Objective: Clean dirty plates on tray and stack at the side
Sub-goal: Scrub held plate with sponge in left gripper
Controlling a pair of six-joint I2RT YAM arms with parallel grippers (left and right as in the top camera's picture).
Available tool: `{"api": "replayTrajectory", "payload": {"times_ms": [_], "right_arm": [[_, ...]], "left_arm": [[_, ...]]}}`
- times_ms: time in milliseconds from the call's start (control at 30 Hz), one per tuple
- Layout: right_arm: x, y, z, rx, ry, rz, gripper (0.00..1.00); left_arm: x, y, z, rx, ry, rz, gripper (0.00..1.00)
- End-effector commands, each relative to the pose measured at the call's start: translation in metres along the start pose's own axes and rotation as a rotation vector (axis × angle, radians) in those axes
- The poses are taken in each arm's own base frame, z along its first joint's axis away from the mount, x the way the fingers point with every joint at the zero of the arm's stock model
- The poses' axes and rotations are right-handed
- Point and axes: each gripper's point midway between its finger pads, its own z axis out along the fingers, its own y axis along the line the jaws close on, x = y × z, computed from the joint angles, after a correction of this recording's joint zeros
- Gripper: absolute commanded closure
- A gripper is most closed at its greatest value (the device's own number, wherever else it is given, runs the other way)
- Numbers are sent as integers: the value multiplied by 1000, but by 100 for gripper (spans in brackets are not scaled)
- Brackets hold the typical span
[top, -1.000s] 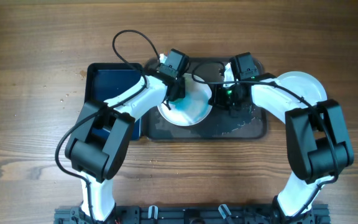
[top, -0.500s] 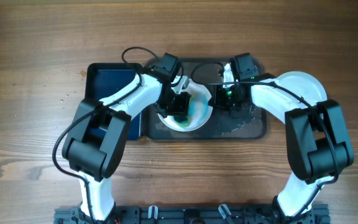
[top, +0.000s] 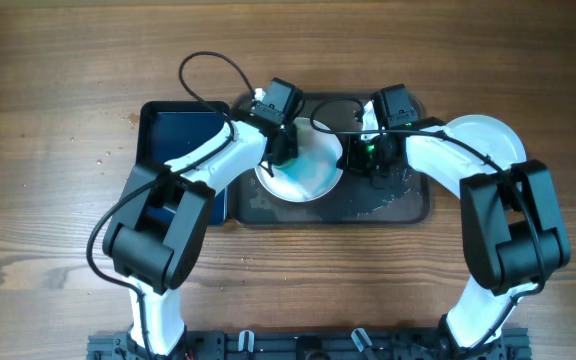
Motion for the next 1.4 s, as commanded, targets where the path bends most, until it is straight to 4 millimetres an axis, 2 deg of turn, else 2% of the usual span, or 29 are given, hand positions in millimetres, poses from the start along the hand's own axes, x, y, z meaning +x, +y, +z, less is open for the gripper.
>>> {"api": "replayTrajectory", "payload": {"times_ms": [0, 67, 167, 233, 300, 467, 600, 633, 700, 800, 867, 933, 967, 1100, 1167, 1233, 1300, 1367], "right_arm": [[-5, 0, 2, 3, -3, 1, 96], [-5, 0, 2, 3, -3, 1, 96], [-5, 0, 2, 2, -2, 1, 96], [-5, 0, 2, 2, -3, 2, 96], [-5, 1, 2, 2, -3, 3, 96], [-4, 0, 2, 3, -1, 4, 96], [-3, 0, 2, 4, 3, 6, 96], [-3, 0, 2, 5, 4, 6, 96], [-3, 0, 2, 5, 4, 6, 96], [-3, 0, 2, 5, 4, 6, 96], [-3, 0, 2, 5, 4, 6, 96], [-3, 0, 2, 5, 3, 5, 96], [-3, 0, 2, 5, 3, 5, 96], [-3, 0, 2, 5, 3, 6, 96], [-3, 0, 2, 4, 2, 6, 96], [-4, 0, 2, 3, 0, 6, 96], [-3, 1, 2, -1, 4, 13, 96], [-1, 1, 2, 0, 12, 15, 96]], "left_arm": [[35, 51, 13, -217, 106, -55, 96], [56, 38, 11, -131, 218, -25, 96], [95, 0, -1, 133, 422, 110, 96], [108, -23, -13, 306, 492, 178, 96], [110, -42, -21, 435, 504, 209, 96], [83, -66, -18, 546, 378, 229, 96], [59, -64, -6, 491, 257, 256, 96], [48, -55, 1, 413, 205, 257, 96], [20, -21, 16, 175, 82, 191, 96], [-6, 22, 18, -90, -46, 88, 96], [-11, 42, 15, -199, -85, 27, 96], [2, 47, 15, -219, -35, 3, 96], [14, 45, 15, -203, 21, 9, 96], [89, 21, 2, -17, 382, 35, 96], [109, -3, -8, 158, 491, 102, 96], [115, -27, -18, 320, 528, 152, 96], [106, -45, -18, 421, 487, 170, 96], [85, -57, -13, 468, 388, 190, 96]]}}
